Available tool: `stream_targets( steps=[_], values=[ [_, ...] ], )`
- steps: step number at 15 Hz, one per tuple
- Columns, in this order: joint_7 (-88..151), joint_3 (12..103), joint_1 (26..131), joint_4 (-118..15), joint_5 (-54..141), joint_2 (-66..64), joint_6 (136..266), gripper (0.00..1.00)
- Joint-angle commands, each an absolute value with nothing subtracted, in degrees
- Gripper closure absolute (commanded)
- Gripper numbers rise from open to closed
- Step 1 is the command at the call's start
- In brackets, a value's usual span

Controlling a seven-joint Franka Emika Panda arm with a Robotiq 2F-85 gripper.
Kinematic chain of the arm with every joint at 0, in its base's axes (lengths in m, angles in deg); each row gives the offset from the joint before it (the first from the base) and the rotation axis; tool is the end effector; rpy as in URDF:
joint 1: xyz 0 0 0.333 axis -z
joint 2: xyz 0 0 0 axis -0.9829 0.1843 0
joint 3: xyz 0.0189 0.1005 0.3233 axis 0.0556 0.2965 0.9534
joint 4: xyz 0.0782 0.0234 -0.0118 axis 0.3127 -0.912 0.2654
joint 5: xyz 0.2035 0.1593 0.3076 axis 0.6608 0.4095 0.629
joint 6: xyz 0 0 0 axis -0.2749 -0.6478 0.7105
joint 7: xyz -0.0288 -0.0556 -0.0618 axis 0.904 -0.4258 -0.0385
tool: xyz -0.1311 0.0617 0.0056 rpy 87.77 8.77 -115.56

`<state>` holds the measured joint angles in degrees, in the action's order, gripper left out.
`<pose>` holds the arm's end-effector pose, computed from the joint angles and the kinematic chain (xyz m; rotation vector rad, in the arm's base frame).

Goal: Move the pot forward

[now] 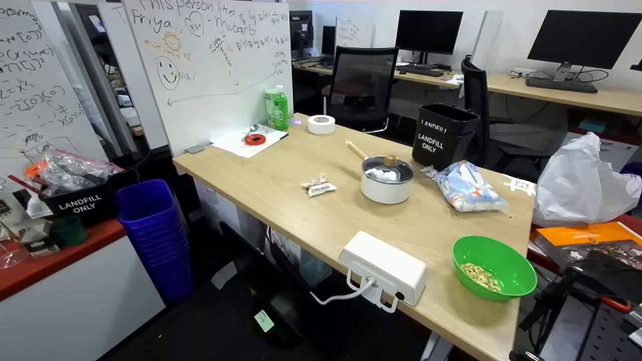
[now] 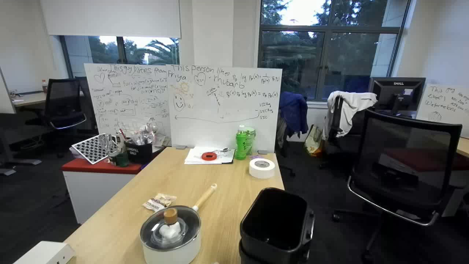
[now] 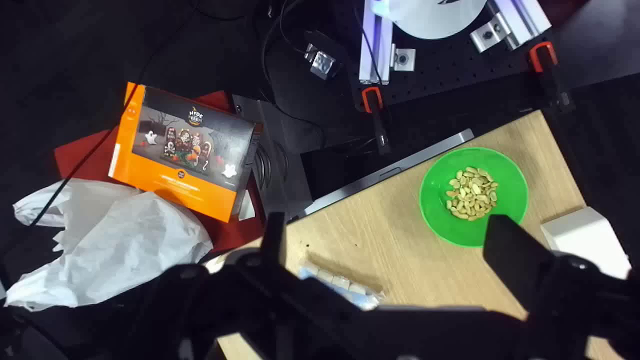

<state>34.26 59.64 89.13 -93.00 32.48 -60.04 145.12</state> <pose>0.2674 -0.0966 0.5555 2.9047 -0.3547 -0.3491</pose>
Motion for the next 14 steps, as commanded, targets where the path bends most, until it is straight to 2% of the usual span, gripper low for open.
stream_targets(
  steps=[1,9,14],
  values=[
    [33.4,58.6,87.5,-92.8,32.0,-60.0,144.8,0.0],
    [14.1,60.1,90.0,-89.7,41.8,-55.6,149.2,0.0],
    [-3.1,63.0,92.0,-86.7,44.8,-48.3,159.3,0.0]
  ],
)
